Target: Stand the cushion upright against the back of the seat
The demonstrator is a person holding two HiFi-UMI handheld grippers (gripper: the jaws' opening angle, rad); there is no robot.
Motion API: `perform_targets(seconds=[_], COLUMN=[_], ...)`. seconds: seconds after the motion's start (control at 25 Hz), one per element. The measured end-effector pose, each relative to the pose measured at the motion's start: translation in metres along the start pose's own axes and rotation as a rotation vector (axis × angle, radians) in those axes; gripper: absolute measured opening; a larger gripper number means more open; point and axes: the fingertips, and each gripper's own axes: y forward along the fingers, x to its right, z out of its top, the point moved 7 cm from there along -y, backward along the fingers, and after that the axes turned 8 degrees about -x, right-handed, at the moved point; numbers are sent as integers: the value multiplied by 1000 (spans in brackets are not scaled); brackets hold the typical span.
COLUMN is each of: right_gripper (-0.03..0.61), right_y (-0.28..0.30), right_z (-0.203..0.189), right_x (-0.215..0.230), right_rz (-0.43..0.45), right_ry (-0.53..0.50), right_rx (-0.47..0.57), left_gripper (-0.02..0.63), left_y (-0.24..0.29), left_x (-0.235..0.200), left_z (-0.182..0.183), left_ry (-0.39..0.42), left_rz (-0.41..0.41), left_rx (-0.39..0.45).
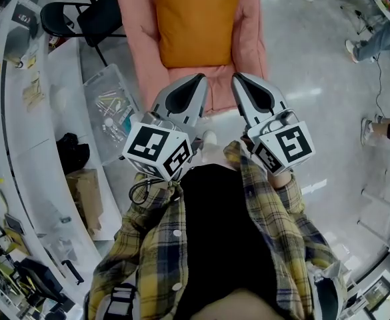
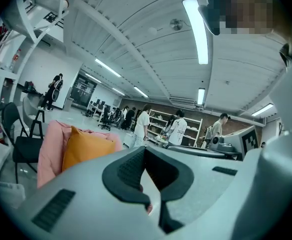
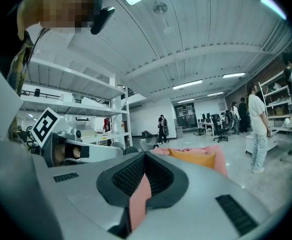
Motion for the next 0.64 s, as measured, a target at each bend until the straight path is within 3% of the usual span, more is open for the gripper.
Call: perform_targets(seconds=[0.64], right_gripper=[18], right_y=[8], right_z=[-1], right_x=[-11], right_rz=[19], right_ry=[-18], right_rx=[-18], left_gripper=[3], left_y=[-8], left_x=[-8], left_z=[0], left_ry=[-4], left_rz=[3], left_rx=[-7])
